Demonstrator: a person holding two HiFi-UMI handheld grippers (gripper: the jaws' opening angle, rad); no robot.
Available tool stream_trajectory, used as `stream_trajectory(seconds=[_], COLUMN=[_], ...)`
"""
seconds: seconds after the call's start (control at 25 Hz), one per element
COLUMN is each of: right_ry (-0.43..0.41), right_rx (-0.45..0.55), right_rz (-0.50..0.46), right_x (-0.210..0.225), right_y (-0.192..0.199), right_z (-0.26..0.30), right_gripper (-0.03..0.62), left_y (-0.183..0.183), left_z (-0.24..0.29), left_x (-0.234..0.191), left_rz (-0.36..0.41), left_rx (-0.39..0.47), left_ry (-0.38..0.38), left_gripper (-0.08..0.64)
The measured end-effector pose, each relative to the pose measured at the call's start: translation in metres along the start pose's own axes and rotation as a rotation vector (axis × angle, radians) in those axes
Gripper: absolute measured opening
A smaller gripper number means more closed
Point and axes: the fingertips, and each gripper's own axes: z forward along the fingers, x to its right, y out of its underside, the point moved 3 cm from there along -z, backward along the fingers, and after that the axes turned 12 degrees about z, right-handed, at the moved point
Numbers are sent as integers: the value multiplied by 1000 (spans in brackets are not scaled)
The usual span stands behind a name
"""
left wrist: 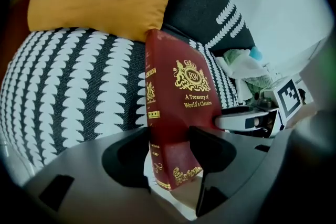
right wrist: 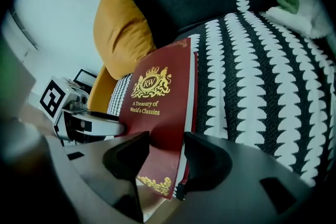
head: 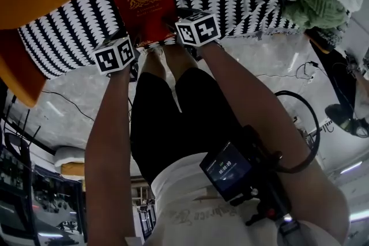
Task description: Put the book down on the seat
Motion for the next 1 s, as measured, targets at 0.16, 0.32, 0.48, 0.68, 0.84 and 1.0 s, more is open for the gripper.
stream_trajectory(seconds=[0.16, 0.32, 0.48, 0.68, 0.84, 1.0], right_ry=[21, 15, 5, 21, 26, 37], right_rx=[17, 25, 36, 76, 119, 151], right_rz=[-12, -19, 2, 30, 48, 19], right_x=[-4, -1, 6, 14, 18, 13], right_y=[-6, -6, -2, -2, -1, 2], right_z=[-5, -3, -2, -12, -25, -42], right_gripper=[221, 221, 232, 230, 215, 154], left_y=[-5, -4, 0, -1, 6, 15], left_z=[-4, -1, 3, -3, -14, -29], left_x=[2, 1, -1, -9, -14, -9], left_rz=[16, 15, 20, 11, 35, 63], left_rx=[14, 39, 43, 61, 73, 92], left_ry=[-7, 0, 3, -5, 3, 32], left_gripper=[252, 252, 253, 264, 264, 262])
